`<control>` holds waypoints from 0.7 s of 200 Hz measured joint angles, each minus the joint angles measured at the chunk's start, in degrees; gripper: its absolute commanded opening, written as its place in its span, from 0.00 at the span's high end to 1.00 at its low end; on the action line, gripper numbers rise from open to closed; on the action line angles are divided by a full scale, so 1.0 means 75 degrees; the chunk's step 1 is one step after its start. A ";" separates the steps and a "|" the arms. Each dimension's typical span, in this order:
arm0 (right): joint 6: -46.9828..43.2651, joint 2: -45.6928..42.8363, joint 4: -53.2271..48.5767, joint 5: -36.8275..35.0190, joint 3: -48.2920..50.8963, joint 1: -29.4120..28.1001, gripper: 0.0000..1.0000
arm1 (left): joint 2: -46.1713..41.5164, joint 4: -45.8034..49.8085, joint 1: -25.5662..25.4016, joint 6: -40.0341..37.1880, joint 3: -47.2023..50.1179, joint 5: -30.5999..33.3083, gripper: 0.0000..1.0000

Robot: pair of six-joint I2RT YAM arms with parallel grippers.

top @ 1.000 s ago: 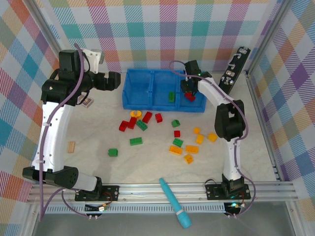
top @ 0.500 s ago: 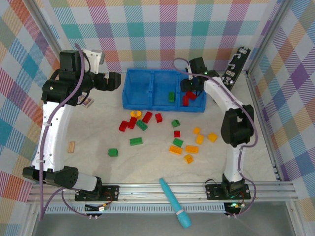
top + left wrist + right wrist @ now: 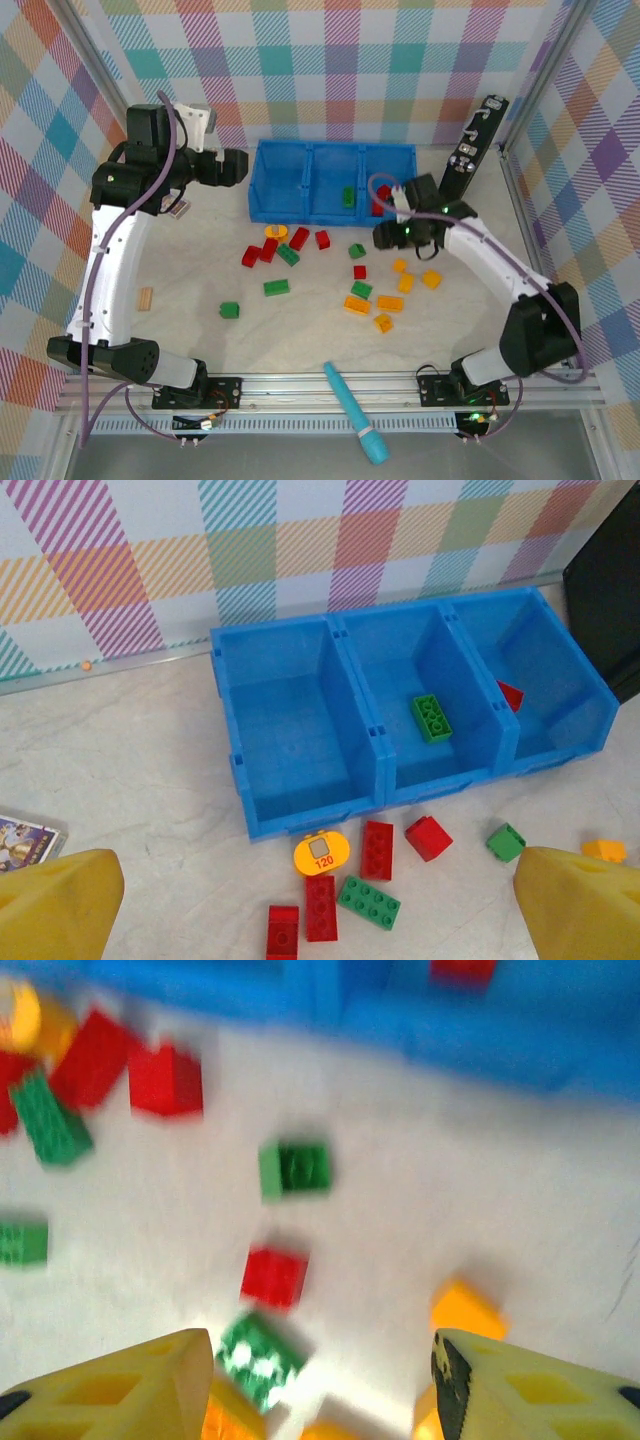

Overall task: Sort the legos into containers by color
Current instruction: Pick up the lego from the bottom-center of the table.

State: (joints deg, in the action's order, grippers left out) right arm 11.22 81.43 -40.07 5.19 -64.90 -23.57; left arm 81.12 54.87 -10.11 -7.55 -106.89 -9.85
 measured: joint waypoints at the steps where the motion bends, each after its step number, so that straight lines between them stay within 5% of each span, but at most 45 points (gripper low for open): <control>1: 0.0038 -0.0061 -0.0006 0.0006 0.0082 -0.0041 0.41 | 0.0000 0.0000 0.0000 -0.0003 0.0003 0.0000 0.00; 60: 0.1833 -0.2407 -0.0119 0.0009 0.2585 -0.1874 0.43 | -0.0029 -0.0166 0.0000 0.0000 0.0207 -0.0020 0.00; 140: 0.3002 -0.2159 0.0166 -0.0586 0.3663 -0.2675 0.40 | -0.0251 -0.0178 0.0000 -0.0003 0.0350 -0.0015 0.00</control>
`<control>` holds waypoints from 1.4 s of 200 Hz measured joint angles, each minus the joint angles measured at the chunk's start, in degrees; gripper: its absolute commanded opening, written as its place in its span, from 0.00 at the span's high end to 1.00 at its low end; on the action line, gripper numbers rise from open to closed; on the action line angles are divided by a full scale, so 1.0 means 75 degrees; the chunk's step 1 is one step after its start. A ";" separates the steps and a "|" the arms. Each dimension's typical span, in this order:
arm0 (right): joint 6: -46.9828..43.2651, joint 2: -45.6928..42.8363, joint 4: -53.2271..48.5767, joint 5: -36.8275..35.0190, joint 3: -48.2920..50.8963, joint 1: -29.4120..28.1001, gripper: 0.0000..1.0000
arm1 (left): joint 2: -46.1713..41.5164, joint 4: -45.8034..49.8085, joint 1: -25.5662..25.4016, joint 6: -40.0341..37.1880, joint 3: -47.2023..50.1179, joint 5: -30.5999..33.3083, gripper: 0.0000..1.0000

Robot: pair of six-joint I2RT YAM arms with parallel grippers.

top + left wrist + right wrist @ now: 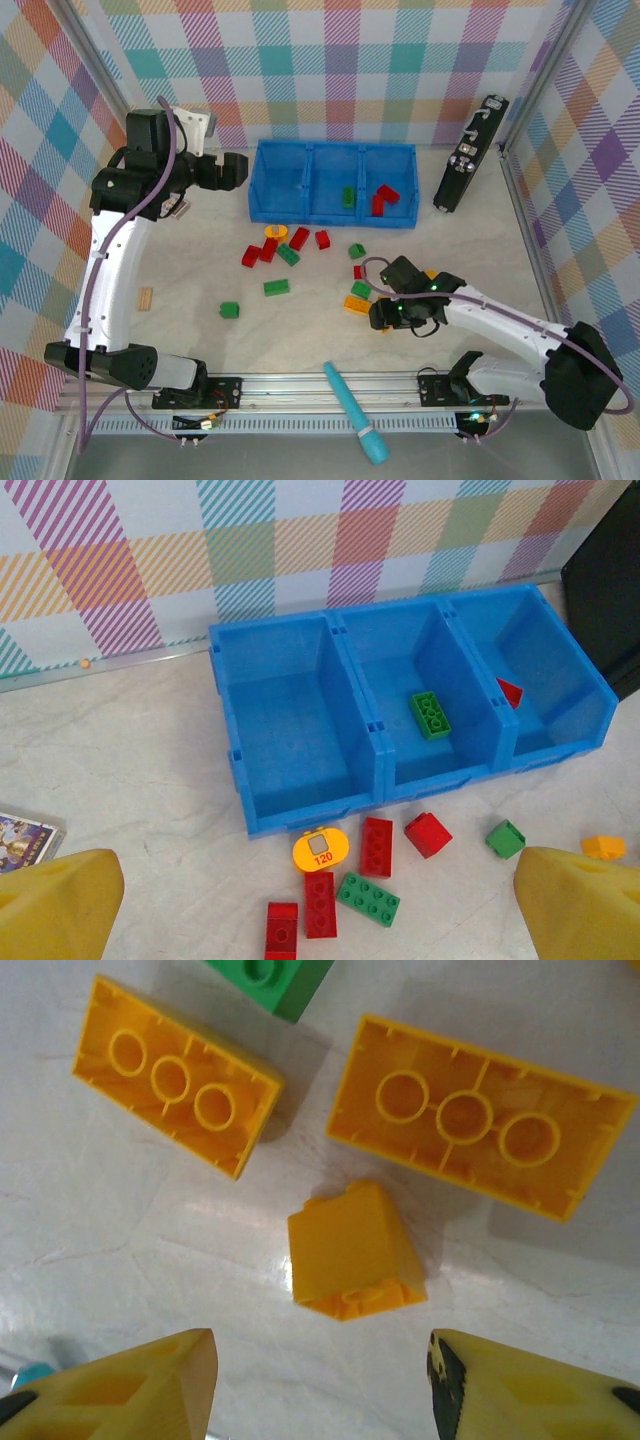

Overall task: Sort the legos into containers by color
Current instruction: Pick up the lego from the bottom-center of the table, then place the lego in the container.

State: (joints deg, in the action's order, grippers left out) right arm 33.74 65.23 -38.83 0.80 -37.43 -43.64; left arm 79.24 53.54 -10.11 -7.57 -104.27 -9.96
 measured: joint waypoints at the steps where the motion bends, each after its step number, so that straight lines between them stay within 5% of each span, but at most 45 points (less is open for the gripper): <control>1: 0.0009 0.0020 0.0020 -0.0017 0.0000 0.0000 0.40 | 0.0000 0.0000 0.0000 0.0000 0.0000 0.0003 0.00; 68: -0.0012 0.1393 0.0201 -0.0551 -0.0233 -0.0157 0.38 | -0.0061 0.0012 0.0000 -0.0012 0.0000 0.0023 0.00; 214: -0.0178 0.1929 -0.0044 -0.0714 -0.0589 -0.0443 0.74 | -0.0131 0.0012 0.0000 -0.0117 0.0122 0.0023 0.00; 280: -0.2273 0.3818 -0.0682 -0.0962 -0.5846 -0.0099 0.73 | -0.0198 -0.0012 0.0000 -0.0160 0.0189 0.0128 0.00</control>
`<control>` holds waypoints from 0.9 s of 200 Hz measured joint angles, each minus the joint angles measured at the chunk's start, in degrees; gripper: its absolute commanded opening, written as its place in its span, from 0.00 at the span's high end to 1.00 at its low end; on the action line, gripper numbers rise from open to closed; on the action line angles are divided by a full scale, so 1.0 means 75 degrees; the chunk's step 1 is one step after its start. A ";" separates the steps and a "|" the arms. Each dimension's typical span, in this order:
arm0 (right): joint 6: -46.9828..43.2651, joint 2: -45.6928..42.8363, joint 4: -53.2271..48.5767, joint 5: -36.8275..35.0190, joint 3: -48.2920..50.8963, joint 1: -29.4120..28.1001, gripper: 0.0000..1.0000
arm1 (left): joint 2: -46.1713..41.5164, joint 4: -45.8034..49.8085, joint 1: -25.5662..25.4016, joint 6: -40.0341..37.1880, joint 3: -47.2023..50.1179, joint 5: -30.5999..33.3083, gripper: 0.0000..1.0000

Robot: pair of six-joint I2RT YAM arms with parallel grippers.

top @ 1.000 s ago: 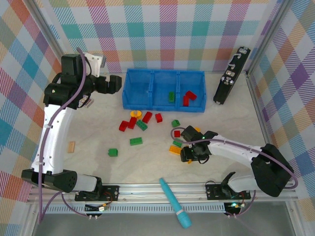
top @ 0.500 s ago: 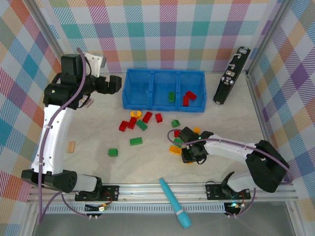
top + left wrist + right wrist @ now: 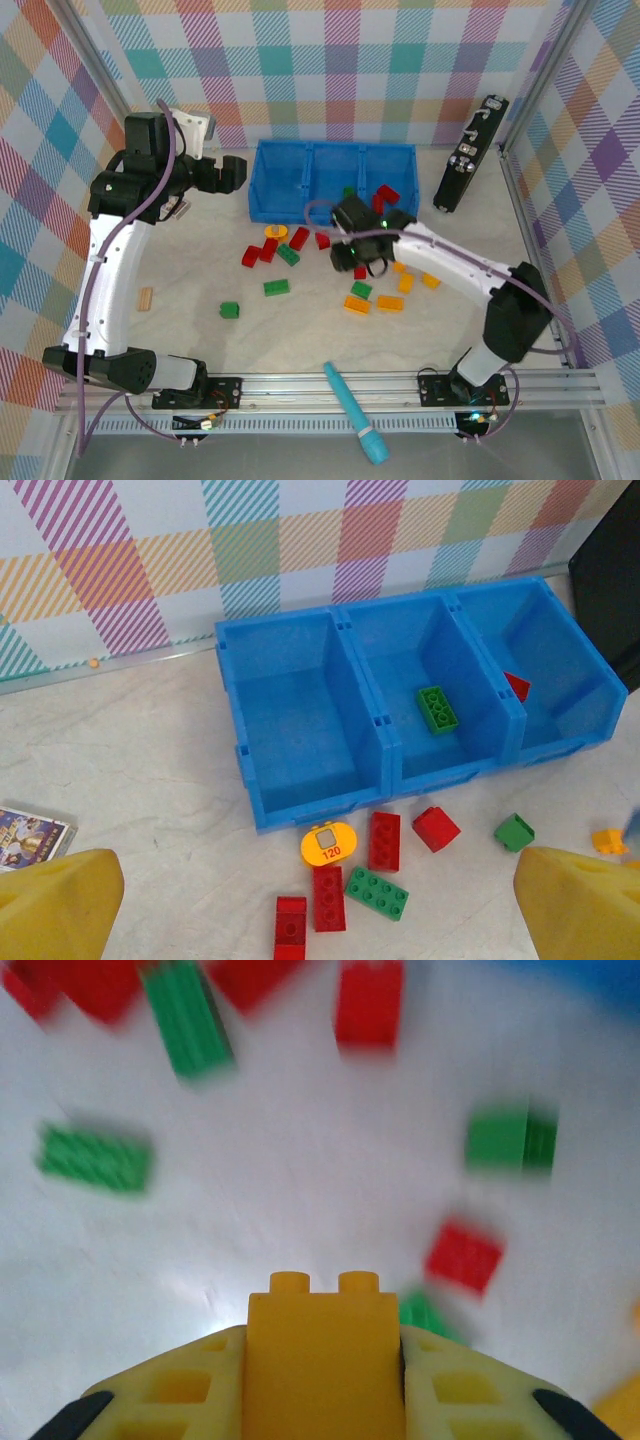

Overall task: Sort the legos into containers by color
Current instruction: Place the lego in the container.

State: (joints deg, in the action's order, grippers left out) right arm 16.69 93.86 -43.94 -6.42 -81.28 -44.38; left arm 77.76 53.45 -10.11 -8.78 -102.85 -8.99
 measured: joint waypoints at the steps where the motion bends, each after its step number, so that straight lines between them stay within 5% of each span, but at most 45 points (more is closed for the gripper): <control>1: -0.0064 0.0064 0.0035 0.0000 -0.0128 0.0026 0.73 | -0.0003 0.0000 0.0000 -0.0003 0.0006 0.0003 0.00; 102: -0.2903 0.5120 0.2017 -0.0233 -0.6082 0.0621 0.72 | -0.0184 -0.0102 0.0000 -0.0414 0.0329 0.0682 0.00; 180: -0.3296 0.6933 0.2192 0.0029 -0.7743 0.0813 0.58 | -0.0184 -0.0178 0.0000 -0.0612 0.0495 0.0994 0.00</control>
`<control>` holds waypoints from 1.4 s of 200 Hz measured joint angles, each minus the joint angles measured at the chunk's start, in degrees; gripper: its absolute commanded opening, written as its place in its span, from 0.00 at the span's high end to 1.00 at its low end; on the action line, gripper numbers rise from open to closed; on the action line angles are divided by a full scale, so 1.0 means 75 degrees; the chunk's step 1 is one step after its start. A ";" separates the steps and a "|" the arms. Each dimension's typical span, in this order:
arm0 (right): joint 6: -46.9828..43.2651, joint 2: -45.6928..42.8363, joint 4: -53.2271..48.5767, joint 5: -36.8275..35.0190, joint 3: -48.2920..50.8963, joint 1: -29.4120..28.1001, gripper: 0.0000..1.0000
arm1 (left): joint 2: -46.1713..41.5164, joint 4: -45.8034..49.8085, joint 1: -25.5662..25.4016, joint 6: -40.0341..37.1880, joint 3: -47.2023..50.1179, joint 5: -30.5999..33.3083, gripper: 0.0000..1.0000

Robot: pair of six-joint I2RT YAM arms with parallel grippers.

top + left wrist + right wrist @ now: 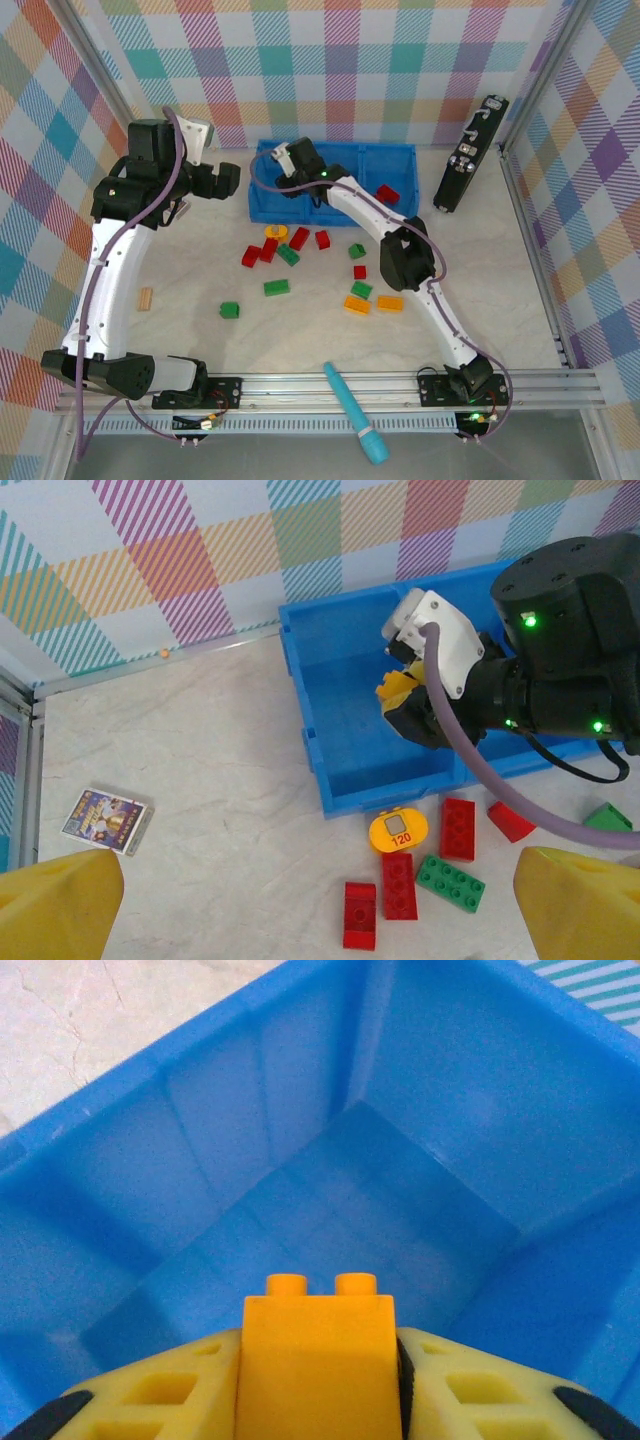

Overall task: Sort the legos into containers by color
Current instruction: Place the lego in the container, then pick up the lego from the center of the table.

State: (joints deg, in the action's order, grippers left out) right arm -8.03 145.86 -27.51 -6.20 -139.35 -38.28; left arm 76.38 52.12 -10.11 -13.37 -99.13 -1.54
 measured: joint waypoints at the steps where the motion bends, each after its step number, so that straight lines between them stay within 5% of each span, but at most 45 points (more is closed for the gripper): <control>1: 0.0000 -0.0003 0.0003 0.0003 0.0003 0.0000 0.58 | 0.0000 -0.0003 0.0000 0.0000 0.0000 0.0017 0.00; 84: 0.0023 -0.2063 -0.0306 0.0796 0.1478 0.0061 0.49 | -0.0023 -0.0020 0.0000 -0.0087 -0.0003 0.0157 0.00; 158: 0.1716 -0.6009 -0.0597 0.0099 0.6554 0.0114 0.44 | -0.0510 -0.0026 0.0000 -0.0052 -0.0003 0.0035 0.00; 215: 0.4071 -0.6487 -0.0723 0.0254 0.9364 0.0513 0.35 | -0.0216 0.0055 0.0000 0.0047 -0.0227 -0.0015 0.00; 280: 0.4654 -0.5898 -0.0221 0.0548 0.9588 0.0530 0.34 | -0.0023 0.0140 0.0000 0.0070 -0.0519 -0.0163 0.00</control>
State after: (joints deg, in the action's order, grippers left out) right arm 26.87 101.62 -29.17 -2.09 -67.44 -34.30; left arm 76.20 53.17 -10.11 -12.84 -103.02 -2.76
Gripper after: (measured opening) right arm 0.658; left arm 0.997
